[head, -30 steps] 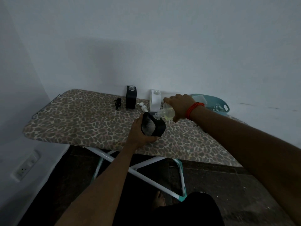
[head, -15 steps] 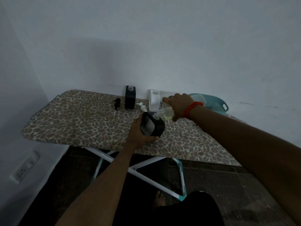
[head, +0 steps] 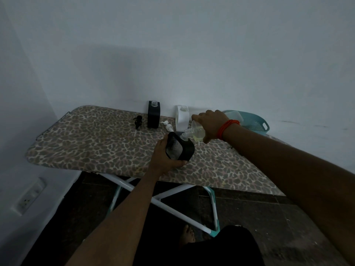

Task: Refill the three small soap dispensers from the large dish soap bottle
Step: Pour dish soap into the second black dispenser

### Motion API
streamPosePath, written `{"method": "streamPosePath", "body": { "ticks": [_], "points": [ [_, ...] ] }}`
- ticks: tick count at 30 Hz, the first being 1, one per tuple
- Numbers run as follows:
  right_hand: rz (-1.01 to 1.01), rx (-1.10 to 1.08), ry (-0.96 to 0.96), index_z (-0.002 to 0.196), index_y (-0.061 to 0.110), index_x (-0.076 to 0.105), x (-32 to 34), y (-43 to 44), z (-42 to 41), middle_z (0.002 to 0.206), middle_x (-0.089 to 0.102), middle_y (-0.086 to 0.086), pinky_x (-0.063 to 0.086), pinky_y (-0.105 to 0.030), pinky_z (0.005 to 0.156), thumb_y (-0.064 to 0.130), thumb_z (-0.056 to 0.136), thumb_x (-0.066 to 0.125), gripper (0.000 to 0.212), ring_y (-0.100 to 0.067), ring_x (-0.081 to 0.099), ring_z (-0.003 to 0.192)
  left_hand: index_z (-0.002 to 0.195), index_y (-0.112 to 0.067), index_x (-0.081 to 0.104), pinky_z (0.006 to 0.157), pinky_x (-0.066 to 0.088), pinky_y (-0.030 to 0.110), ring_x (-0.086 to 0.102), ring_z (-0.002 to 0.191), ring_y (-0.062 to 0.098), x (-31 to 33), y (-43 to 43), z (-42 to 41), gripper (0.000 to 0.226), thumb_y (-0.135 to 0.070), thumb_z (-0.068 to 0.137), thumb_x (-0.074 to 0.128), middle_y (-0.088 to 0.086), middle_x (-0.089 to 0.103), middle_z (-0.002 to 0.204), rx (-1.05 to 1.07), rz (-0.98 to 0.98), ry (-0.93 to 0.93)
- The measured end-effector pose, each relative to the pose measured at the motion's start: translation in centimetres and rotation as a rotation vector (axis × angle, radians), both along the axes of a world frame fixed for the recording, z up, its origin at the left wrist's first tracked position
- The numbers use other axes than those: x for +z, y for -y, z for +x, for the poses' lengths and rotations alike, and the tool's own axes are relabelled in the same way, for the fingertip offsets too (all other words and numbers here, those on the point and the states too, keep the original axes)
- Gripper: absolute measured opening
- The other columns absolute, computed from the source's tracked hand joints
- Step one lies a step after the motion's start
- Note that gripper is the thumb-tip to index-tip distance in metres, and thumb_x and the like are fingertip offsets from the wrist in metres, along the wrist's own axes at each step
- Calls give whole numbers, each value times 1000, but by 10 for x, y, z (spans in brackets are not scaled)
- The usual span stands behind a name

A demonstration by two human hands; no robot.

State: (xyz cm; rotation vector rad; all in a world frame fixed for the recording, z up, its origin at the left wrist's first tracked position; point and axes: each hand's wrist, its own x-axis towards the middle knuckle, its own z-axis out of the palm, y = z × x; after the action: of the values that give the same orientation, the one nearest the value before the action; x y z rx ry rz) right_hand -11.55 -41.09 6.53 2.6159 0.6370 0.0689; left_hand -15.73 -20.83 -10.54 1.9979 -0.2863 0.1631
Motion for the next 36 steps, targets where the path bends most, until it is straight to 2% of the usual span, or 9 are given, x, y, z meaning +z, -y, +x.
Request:
{"method": "streamPosePath", "body": {
  "ticks": [20,36],
  "points": [
    [-18,-6,-9,131,25,39,3,-2,-2,119,61,-2,47,-42,85,52,60,87,91,-27,58,108,159,-15,28,118,34,51,37,146,23,0,0,1,118,-33,64,97,3,39,159,-3,3,25],
    [-36,-8,-4,129,24,39,6,-3,-4,116,61,-2,47,-42,84,51,60,87,88,-27,58,107,159,-14,27,118,34,54,36,148,26,1,0,1,119,-35,64,97,5,38,160,-5,19,22]
  ]
}}
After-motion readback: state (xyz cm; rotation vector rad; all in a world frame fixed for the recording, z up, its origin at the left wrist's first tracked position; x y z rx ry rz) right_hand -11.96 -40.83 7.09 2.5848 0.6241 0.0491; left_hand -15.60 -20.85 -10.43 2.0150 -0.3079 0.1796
